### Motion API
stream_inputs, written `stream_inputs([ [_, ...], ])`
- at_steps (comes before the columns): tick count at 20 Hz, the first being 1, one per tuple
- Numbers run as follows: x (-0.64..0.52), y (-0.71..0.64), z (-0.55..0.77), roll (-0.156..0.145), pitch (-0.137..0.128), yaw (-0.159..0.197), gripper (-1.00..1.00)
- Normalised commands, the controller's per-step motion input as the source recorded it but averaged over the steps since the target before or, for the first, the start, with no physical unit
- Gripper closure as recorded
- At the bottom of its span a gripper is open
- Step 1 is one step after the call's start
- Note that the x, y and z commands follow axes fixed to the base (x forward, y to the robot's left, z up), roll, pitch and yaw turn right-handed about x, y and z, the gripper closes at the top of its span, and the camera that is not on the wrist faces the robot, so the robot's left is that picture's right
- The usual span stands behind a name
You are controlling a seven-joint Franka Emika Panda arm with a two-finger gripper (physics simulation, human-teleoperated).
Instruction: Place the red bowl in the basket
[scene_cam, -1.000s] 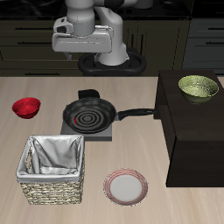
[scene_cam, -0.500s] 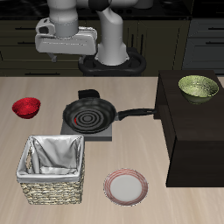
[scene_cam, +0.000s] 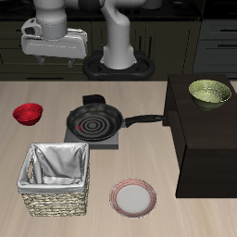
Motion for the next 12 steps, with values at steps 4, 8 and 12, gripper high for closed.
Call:
stream_inputs([
  [4,-0.04,-0.36,0.01,-0.038,-0.042,0.011,-1.0],
  [8,-0.05,-0.16,-0.02,0.022,0.018,0.005,-1.0],
  [12,-0.03,-0.35,0.1,-0.006,-0.015,-0.034,-1.0],
])
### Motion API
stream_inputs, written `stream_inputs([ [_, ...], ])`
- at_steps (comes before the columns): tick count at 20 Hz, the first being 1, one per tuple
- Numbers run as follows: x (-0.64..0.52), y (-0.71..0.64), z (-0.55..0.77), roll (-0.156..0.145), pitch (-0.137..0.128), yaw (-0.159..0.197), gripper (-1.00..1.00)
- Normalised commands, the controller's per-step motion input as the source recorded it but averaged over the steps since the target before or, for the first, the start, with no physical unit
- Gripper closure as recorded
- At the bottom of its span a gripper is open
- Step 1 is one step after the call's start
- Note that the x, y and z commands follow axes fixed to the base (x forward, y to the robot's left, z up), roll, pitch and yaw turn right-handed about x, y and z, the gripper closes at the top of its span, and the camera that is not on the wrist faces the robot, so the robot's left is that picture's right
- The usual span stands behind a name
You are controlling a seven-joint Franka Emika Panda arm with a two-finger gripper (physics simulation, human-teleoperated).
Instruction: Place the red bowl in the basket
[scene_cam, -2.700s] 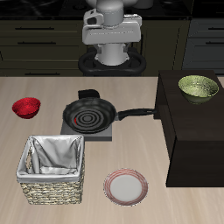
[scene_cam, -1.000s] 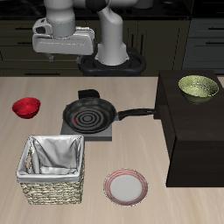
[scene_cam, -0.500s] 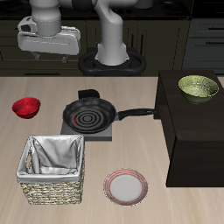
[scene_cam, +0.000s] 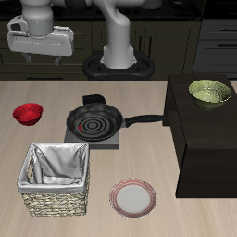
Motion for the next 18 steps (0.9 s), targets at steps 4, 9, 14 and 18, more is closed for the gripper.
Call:
stream_inputs([
  [4,0.05,-0.39,0.13,-0.015,-0.018,0.007,-1.0],
  [9,0.08,-0.55,0.15,-0.093,-0.027,-0.045,-1.0],
  [14,-0.04,-0.3,-0.11,-0.014,0.031,0.003,-1.0],
  [18,-0.09,-0.23,-0.06,-0.018,0.0,0.006,-1.0],
])
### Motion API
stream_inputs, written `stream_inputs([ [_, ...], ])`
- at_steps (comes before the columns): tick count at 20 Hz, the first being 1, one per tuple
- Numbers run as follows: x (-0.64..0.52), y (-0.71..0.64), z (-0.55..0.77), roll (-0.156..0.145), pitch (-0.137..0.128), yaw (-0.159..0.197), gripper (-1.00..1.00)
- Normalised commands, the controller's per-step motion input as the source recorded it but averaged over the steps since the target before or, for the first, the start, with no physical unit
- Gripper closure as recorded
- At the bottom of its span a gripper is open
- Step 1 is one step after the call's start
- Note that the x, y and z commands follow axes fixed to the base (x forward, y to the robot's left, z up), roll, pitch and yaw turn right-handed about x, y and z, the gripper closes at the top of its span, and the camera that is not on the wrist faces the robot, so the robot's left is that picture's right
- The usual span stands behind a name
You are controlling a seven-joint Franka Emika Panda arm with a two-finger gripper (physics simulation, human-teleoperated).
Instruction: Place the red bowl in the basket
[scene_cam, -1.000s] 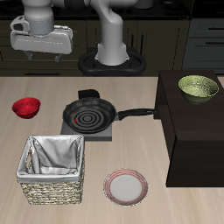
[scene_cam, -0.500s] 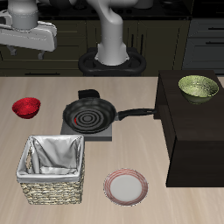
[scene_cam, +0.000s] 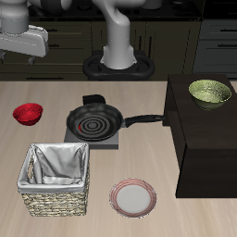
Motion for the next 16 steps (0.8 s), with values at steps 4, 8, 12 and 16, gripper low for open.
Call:
stream_inputs([
  [4,-0.05,-0.28,-0.05,-0.017,0.02,0.016,-1.0],
  [8,-0.01,-0.18,-0.06,-0.019,-0.008,0.02,-1.0],
  [12,0.07,-0.12,-0.19,-0.031,0.012,-0.008,-1.0],
  [16,0.09,0.0,-0.27,0.008,0.02,0.002,-1.0],
])
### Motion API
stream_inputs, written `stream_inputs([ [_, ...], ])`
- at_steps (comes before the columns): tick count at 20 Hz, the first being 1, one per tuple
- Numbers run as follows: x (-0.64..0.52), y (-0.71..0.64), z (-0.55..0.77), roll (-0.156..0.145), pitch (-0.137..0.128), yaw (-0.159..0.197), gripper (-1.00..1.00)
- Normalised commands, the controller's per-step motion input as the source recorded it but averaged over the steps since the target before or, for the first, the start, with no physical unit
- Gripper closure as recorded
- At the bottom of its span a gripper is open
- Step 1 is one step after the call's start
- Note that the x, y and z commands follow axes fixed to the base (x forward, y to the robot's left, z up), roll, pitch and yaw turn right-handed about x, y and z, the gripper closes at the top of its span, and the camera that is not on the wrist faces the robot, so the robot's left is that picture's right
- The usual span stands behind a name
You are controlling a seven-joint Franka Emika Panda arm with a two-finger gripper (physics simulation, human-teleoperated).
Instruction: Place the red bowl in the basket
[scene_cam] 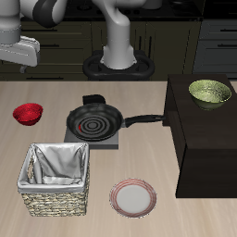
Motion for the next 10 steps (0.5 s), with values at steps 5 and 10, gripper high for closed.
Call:
stream_inputs([
  [5,0.08,-0.01,-0.26,-0.001,0.04,-0.01,-1.0],
  [10,0.06,0.01,-0.38,0.0,0.038,0.016,-1.0],
])
